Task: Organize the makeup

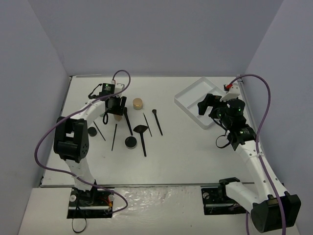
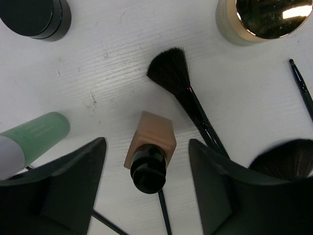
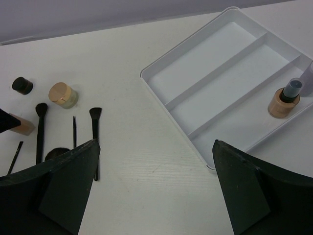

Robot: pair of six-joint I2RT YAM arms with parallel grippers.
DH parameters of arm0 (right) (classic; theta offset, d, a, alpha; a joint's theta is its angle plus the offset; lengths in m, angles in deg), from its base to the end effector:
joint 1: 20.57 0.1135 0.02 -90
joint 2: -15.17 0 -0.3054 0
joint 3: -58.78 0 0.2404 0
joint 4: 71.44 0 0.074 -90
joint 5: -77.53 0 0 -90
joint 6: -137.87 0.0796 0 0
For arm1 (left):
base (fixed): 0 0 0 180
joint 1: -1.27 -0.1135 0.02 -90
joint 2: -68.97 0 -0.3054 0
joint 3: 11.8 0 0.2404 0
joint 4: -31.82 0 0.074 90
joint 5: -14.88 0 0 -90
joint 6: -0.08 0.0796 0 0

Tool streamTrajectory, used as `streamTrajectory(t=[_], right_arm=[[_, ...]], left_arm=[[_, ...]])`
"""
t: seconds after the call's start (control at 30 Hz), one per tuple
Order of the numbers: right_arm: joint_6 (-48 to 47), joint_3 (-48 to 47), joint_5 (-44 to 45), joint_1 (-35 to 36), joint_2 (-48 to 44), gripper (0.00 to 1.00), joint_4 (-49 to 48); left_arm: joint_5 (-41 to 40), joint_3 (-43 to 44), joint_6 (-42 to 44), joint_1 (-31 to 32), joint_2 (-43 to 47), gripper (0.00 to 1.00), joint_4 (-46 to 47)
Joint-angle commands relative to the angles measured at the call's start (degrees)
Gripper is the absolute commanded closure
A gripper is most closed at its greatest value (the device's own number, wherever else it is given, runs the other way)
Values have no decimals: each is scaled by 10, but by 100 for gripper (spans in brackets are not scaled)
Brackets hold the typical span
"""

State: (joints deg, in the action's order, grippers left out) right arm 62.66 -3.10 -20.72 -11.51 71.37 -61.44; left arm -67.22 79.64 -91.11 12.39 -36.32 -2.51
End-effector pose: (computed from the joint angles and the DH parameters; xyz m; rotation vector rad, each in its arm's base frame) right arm 0.2369 0.0493 0.3796 -0.0279 1.6632 0.4351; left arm 0.4256 -0.0948 0.2366 0.2727 2.4027 -0.2650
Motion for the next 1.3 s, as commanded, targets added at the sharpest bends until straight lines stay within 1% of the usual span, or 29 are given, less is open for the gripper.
streamTrajectory(t=[0.0, 0.07, 0.17, 0.3, 0.37, 0.5, 0.6, 0.63, 0.7, 0.8, 1.0, 1.1, 1.17, 1.27], right_arm=[[-10, 2, -10, 3, -16, 3, -27], [-11, 4, -9, 3, -14, 3, -26], [-10, 4, -9, 3, -12, 3, -27], [-8, 2, -15, 5, -5, 2, -27], [-8, 0, -18, 5, -5, 3, -27], [-8, -3, -17, 8, -10, 2, -26], [-4, -2, -15, 9, -14, 2, -23], [-4, -2, -12, 9, -16, 2, -22], [-4, -1, -6, 9, -18, 2, -16], [-6, -2, 2, 10, -23, 2, -8], [-11, -2, 22, 11, -36, 2, 10], [-14, 1, 34, 11, -44, 2, 18], [-16, 2, 41, 11, -49, 2, 25], [-20, 6, 46, 12, -59, 2, 37]], left_arm=[[24, 28, 10, -2, 19, 56, 23], [26, 23, 10, -2, 20, 62, 19], [24, 13, 10, -1, 24, 79, 13], [29, 6, 10, 0, 42, 100, 6], [29, 12, 9, 5, 55, 100, -1], [12, 48, -7, 47, 86, 100, -37], [-11, 88, -32, 106, 95, 100, -61], [-13, 95, -41, 112, 94, 100, -63], [-24, 113, -67, 163, 85, 100, -66], [-42, 145, -83, 232, 60, 100, -68], [-66, 214, -97, 330, -25, 100, -58], [-74, 259, -91, 359, -71, 100, -64], [-74, 278, -88, 366, -92, 100, -64], [-68, 300, -92, 371, -131, 97, -68]])
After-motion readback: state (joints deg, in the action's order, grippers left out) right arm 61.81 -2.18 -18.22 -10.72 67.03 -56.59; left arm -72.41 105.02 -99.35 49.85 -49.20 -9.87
